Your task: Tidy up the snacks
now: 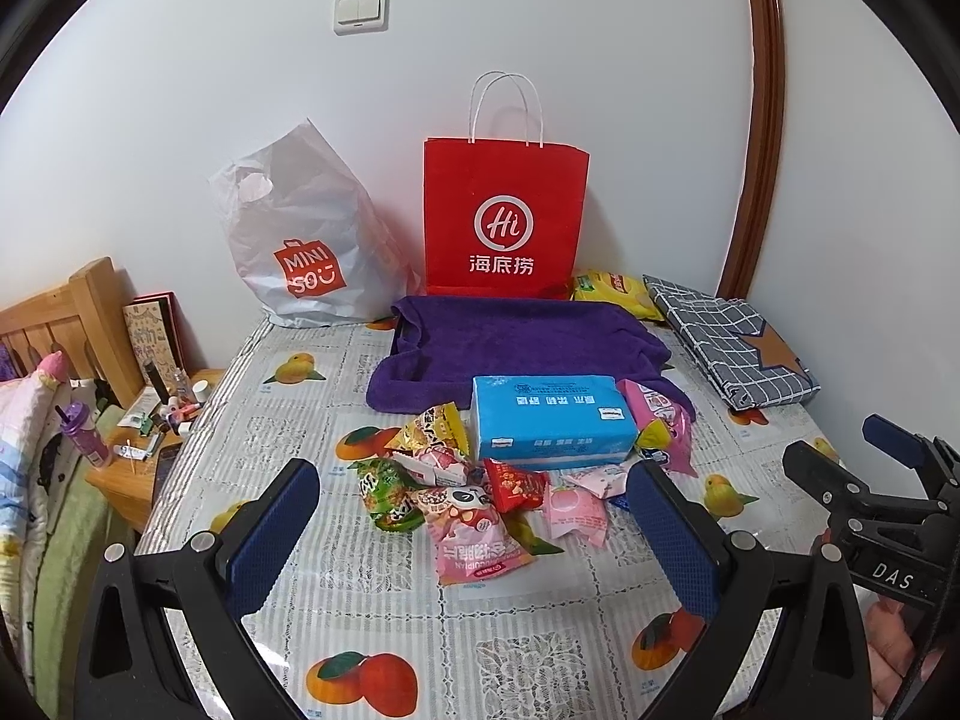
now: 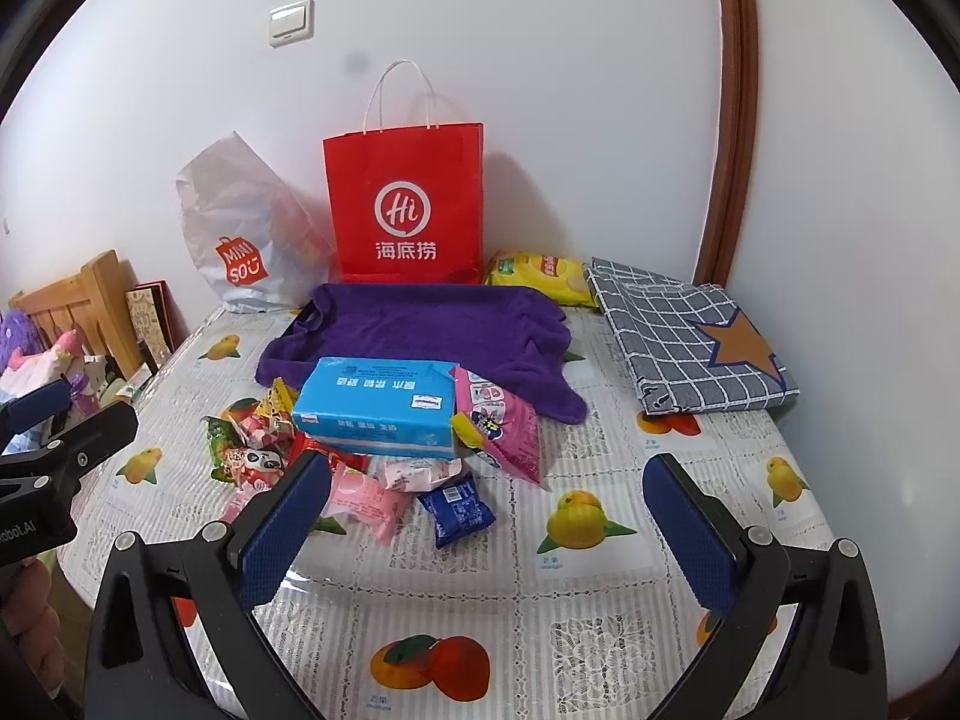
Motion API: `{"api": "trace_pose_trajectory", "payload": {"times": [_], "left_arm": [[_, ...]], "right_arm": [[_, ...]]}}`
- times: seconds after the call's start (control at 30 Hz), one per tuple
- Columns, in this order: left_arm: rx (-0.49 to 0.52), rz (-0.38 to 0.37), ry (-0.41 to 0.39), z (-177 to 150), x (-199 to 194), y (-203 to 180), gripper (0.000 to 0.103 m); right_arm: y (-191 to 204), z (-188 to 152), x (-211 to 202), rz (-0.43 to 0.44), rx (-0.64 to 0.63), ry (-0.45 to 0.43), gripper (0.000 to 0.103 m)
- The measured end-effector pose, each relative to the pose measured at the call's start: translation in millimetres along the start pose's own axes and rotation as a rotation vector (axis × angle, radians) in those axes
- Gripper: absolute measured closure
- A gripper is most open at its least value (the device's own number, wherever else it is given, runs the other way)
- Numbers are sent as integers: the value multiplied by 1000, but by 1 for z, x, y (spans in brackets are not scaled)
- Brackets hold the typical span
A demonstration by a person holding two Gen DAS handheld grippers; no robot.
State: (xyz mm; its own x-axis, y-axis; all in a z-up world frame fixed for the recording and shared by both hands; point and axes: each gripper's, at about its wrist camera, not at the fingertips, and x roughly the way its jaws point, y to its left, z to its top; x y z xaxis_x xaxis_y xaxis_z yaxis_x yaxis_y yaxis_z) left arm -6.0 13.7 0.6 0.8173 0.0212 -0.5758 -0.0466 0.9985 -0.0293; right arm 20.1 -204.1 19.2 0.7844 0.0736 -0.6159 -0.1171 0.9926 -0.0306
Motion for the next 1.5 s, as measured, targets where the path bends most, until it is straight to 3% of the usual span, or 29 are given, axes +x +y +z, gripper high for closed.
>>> {"api": "trace_pose_trajectory", "payload": {"times": [1.5], "left_arm": [[8,3,-8,2,-4,-3,0]], "right_arm": [[-1,-2,-4,-3,-11,-7,1]]}}
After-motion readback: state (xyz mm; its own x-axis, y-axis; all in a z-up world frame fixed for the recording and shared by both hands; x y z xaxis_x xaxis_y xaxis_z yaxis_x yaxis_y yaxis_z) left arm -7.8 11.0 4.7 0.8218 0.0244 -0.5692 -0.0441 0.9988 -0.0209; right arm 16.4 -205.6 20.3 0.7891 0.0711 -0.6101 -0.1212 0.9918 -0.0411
